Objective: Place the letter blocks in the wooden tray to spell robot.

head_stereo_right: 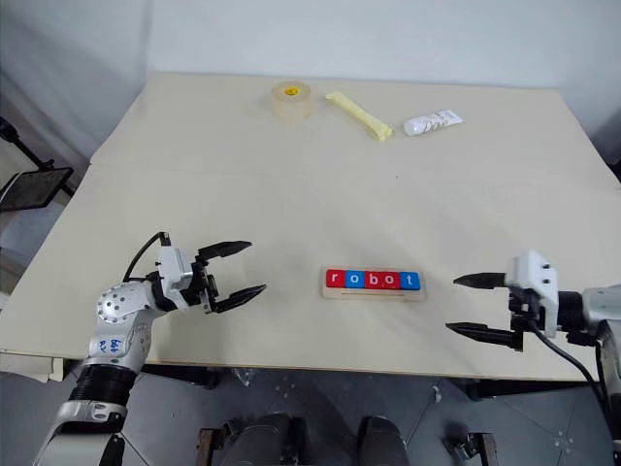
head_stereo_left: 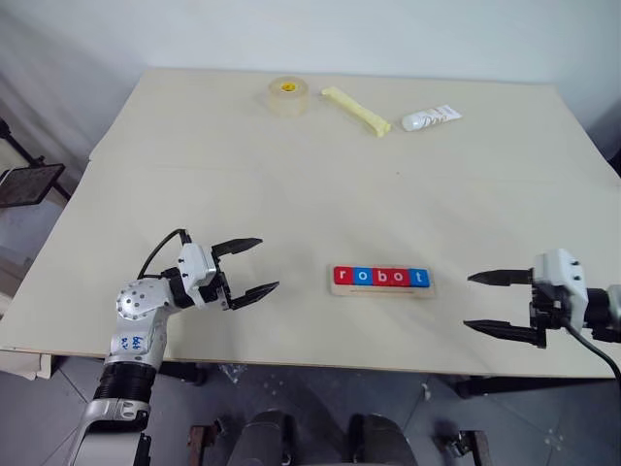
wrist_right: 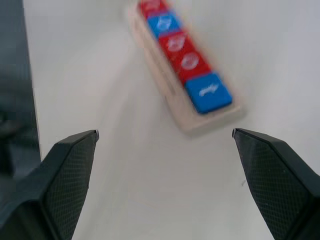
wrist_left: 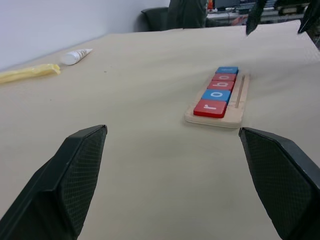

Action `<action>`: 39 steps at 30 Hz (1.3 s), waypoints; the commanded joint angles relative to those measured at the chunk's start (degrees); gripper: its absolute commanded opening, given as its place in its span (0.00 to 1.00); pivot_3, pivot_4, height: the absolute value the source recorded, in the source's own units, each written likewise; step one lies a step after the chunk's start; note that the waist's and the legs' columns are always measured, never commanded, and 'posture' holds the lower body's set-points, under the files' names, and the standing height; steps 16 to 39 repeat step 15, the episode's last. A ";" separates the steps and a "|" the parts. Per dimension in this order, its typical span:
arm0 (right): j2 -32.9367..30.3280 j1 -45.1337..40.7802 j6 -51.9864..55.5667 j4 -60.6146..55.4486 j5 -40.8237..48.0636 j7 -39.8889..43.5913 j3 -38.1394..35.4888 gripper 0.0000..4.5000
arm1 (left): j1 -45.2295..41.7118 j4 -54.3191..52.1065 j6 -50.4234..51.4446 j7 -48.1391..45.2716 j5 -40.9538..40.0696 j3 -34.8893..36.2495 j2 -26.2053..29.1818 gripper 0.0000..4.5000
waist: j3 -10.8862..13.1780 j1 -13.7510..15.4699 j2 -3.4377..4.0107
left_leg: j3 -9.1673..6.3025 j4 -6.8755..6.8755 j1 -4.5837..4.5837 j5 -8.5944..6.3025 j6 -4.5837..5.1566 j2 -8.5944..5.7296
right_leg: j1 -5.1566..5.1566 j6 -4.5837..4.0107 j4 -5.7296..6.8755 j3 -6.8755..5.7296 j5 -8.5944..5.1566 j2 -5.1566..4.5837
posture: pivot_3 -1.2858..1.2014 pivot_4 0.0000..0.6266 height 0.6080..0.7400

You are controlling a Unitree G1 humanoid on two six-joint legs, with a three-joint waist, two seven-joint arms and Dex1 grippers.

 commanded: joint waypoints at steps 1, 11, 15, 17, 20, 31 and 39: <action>-0.25 2.67 -4.30 2.13 2.65 1.78 -4.19 1.00 | -0.81 2.93 -0.55 -3.20 -1.95 2.54 1.84 1.00 | 0.00 0.02 0.00 | -0.01 0.00 0.03 0.00 0.00 0.02 | 0.01 0.00 0.02 0.00 0.00 0.02 | 0.52 0.24 1.00; 1.17 3.61 -8.33 7.86 10.27 5.01 -7.68 1.00 | -3.50 6.20 -1.36 -7.52 -2.07 3.87 1.88 1.00 | 0.02 0.17 -0.03 | -0.06 0.00 0.01 -0.01 0.00 -0.02 | 0.01 0.01 0.01 0.03 0.01 -0.01 | 0.52 0.24 1.00; 1.04 2.91 -8.05 7.37 10.88 4.07 -6.70 1.00 | -4.07 6.47 -2.23 -8.75 -2.11 3.97 1.71 1.00 | 0.02 0.16 -0.03 | -0.04 0.00 0.01 0.00 0.00 -0.01 | 0.00 0.01 0.02 0.03 0.01 -0.01 | 0.52 0.24 1.00; 1.04 2.91 -8.05 7.37 10.88 4.07 -6.70 1.00 | -4.07 6.47 -2.23 -8.75 -2.11 3.97 1.71 1.00 | 0.02 0.16 -0.03 | -0.04 0.00 0.01 0.00 0.00 -0.01 | 0.00 0.01 0.02 0.03 0.01 -0.01 | 0.52 0.24 1.00; 1.04 2.91 -8.05 7.37 10.88 4.07 -6.70 1.00 | -4.07 6.47 -2.23 -8.75 -2.11 3.97 1.71 1.00 | 0.02 0.16 -0.03 | -0.04 0.00 0.01 0.00 0.00 -0.01 | 0.00 0.01 0.02 0.03 0.01 -0.01 | 0.52 0.24 1.00; 1.04 2.91 -8.05 7.37 10.88 4.07 -6.70 1.00 | -4.07 6.47 -2.23 -8.75 -2.11 3.97 1.71 1.00 | 0.02 0.16 -0.03 | -0.04 0.00 0.01 0.00 0.00 -0.01 | 0.00 0.01 0.02 0.03 0.01 -0.01 | 0.52 0.24 1.00; 1.04 2.91 -8.05 7.37 10.88 4.07 -6.70 1.00 | -4.07 6.47 -2.23 -8.75 -2.11 3.97 1.71 1.00 | 0.02 0.16 -0.03 | -0.04 0.00 0.01 0.00 0.00 -0.01 | 0.00 0.01 0.02 0.03 0.01 -0.01 | 0.52 0.24 1.00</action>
